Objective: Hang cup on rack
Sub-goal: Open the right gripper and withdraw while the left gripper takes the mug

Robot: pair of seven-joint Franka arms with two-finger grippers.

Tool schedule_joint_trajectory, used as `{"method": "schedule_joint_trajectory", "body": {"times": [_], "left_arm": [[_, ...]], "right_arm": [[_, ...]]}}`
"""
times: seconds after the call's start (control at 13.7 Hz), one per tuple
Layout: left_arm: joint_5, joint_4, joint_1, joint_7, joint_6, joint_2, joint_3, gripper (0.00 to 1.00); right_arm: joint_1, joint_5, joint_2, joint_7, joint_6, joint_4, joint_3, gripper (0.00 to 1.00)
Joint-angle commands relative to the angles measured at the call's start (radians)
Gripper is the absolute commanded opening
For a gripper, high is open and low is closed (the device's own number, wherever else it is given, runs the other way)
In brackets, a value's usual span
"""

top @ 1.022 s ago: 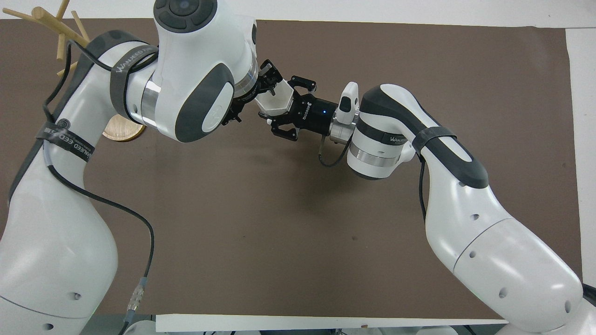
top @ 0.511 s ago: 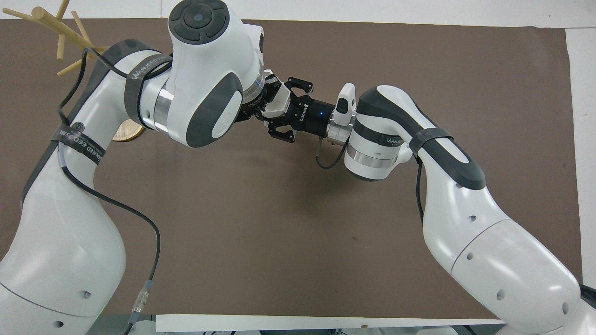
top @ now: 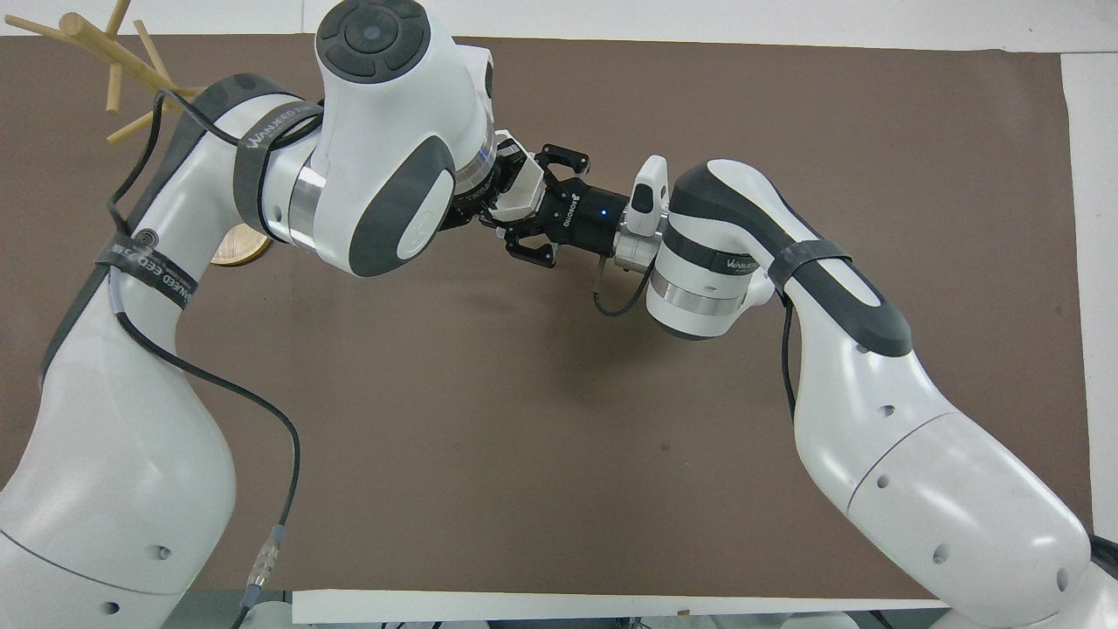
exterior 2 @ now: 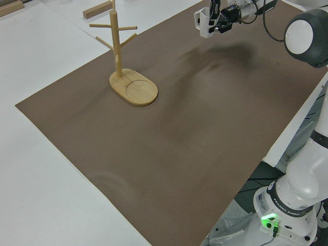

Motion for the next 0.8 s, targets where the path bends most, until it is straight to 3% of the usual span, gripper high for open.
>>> {"method": "schedule_joint_trajectory", "body": {"times": [0.0,0.22,0.37,0.58,0.73], "left_arm": [[0.055,-0.007,0.002,-0.021,-0.012,-0.010,0.018,0.00],[0.063,-0.069,0.095,-0.033,-0.018,-0.088,0.021,0.00],[0.063,-0.239,0.167,-0.015,0.037,-0.218,0.019,0.00],[0.061,-0.553,0.287,0.074,0.260,-0.430,0.018,0.00],[0.038,-0.738,0.371,0.157,0.466,-0.518,0.015,0.00]], "right_arm": [[-0.100,-0.026,-0.010,0.004,-0.056,-0.015,-0.001,1.00],[-0.229,-0.188,-0.021,0.010,-0.184,-0.040,-0.001,1.00],[-0.335,-0.339,-0.032,0.043,-0.288,-0.053,-0.002,1.00],[-0.514,-0.654,-0.032,0.205,-0.478,-0.020,-0.002,1.00],[-0.614,-0.866,-0.041,0.339,-0.592,0.028,-0.002,1.00]]}}
